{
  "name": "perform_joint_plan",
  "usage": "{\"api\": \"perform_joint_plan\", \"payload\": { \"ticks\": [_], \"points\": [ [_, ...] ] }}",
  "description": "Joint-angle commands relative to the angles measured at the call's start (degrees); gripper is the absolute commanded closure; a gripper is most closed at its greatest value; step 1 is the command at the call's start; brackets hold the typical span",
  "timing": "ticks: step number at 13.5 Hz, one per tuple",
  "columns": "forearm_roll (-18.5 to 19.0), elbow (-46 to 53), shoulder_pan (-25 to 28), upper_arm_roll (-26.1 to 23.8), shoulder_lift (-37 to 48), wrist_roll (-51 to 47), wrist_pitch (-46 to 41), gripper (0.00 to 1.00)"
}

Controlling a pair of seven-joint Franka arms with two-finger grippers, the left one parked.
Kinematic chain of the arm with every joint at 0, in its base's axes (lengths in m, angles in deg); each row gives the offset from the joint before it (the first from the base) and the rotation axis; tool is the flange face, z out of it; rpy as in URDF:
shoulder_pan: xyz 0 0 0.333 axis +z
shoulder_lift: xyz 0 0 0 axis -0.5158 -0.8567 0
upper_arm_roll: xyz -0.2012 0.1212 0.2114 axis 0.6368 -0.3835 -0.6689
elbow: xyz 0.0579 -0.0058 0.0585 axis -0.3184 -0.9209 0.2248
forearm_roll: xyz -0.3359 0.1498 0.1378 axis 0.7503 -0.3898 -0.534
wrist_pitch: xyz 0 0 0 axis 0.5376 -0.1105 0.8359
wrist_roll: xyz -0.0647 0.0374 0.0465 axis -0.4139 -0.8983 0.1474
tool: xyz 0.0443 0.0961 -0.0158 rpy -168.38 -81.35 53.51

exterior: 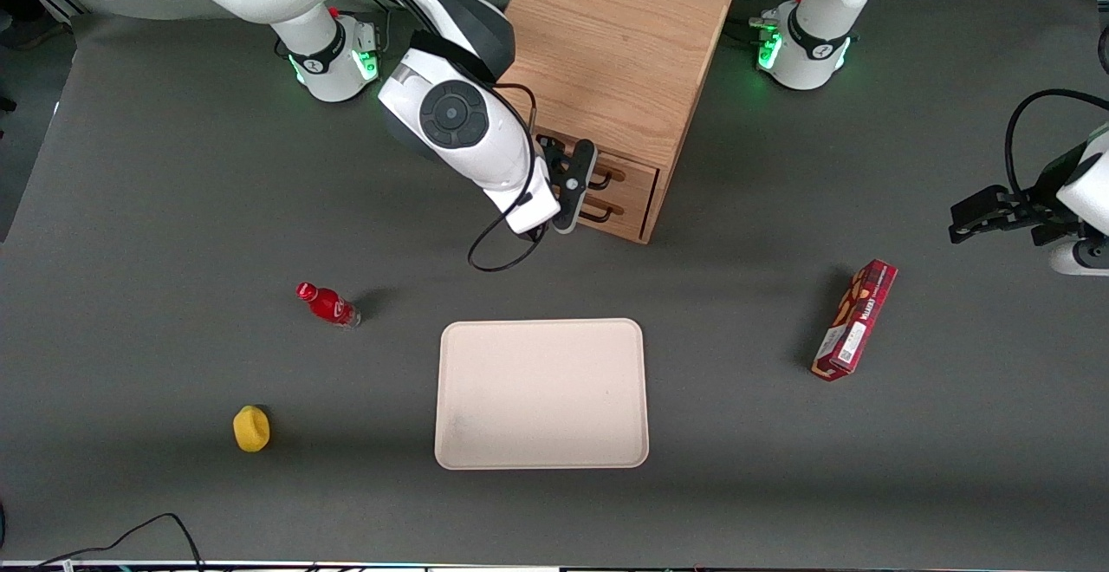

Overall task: Open upper drawer
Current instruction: 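Hook the right gripper on the upper drawer handle and pull it outward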

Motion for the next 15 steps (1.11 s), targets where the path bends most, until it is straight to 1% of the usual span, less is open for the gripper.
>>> {"api": "perform_joint_plan", "payload": {
  "ticks": [1, 7, 13, 15],
  "points": [
    [2.9, 1.1, 0.1, 3.3, -0.7, 1.9, 1.7, 0.00],
    [2.7, 3.2, -0.6, 7.9, -0.4, 1.9, 3.7, 0.00],
    [2.8, 4.0, -0.7, 12.8, -0.1, 2.0, 9.8, 0.00],
    [2.8, 4.5, -0.7, 14.6, -0.2, 4.5, 10.7, 0.00]
  ]
}}
